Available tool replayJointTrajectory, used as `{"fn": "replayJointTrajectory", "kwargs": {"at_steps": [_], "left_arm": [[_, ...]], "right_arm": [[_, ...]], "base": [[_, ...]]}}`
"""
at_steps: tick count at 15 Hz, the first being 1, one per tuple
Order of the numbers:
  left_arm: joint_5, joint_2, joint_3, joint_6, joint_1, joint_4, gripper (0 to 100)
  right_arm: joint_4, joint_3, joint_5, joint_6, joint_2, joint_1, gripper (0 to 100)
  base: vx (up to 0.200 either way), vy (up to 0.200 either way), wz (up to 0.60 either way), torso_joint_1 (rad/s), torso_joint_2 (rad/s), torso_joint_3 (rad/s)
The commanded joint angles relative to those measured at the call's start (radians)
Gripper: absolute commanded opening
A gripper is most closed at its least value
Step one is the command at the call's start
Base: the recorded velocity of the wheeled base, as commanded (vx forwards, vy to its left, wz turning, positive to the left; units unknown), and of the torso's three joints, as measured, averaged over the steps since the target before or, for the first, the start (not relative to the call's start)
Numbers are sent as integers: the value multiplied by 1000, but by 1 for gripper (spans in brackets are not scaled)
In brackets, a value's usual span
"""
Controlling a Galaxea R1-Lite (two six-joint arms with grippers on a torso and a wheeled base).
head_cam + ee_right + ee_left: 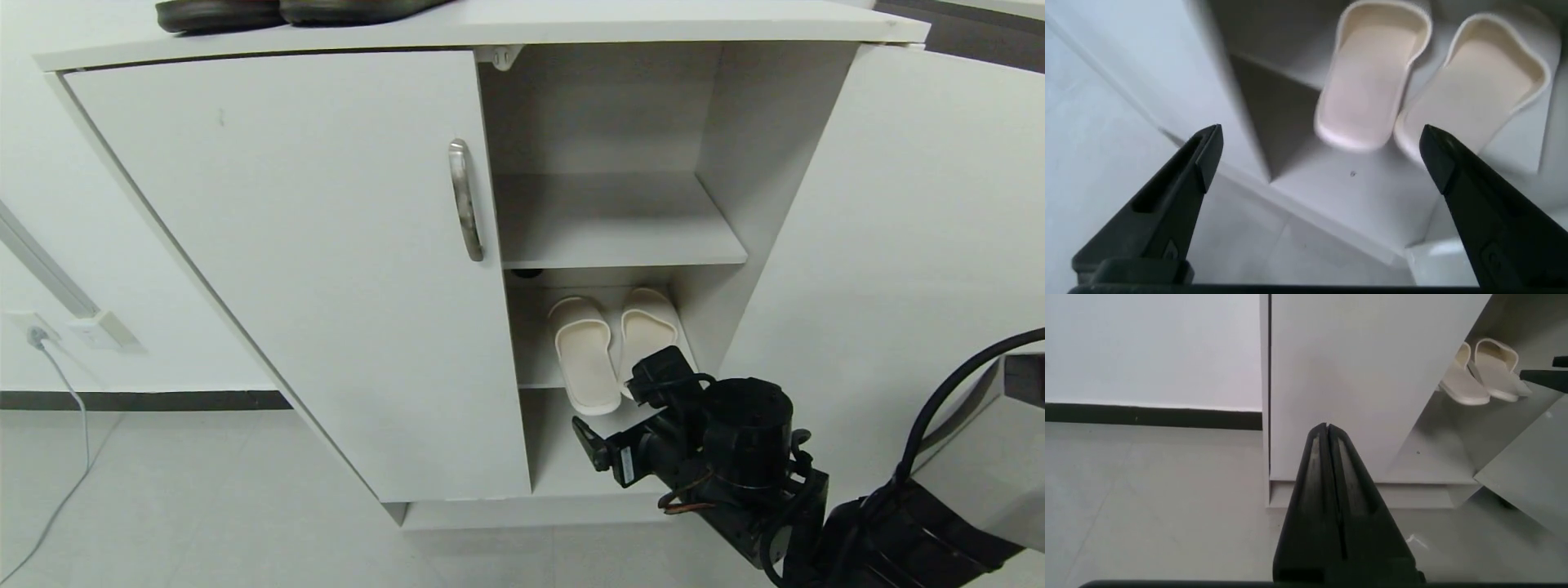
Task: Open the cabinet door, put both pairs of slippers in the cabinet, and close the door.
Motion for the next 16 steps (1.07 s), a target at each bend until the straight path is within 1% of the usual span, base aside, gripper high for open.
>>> {"fn": "replayJointTrajectory", "kwargs": {"at_steps": [1,4,10,13,16], "left_arm": [[0,2,0,0,0,0,0],[-4,1,-1,0,0,0,0],[-3,1,-1,3,0,0,0],[-3,1,-1,3,0,0,0],[-3,1,-1,3,0,0,0]], "right_arm": [[-2,7,0,-1,0,1,100],[-2,12,-1,-1,3,4,100],[-24,21,-3,-2,12,4,100],[-28,21,-32,-4,12,4,100],[-31,21,-32,-4,12,7,100]], "base": [[-200,0,0,2,7,2],[-200,0,0,-1,2,1],[0,0,0,0,0,0],[0,0,0,0,0,0],[0,0,0,0,0,0]]}}
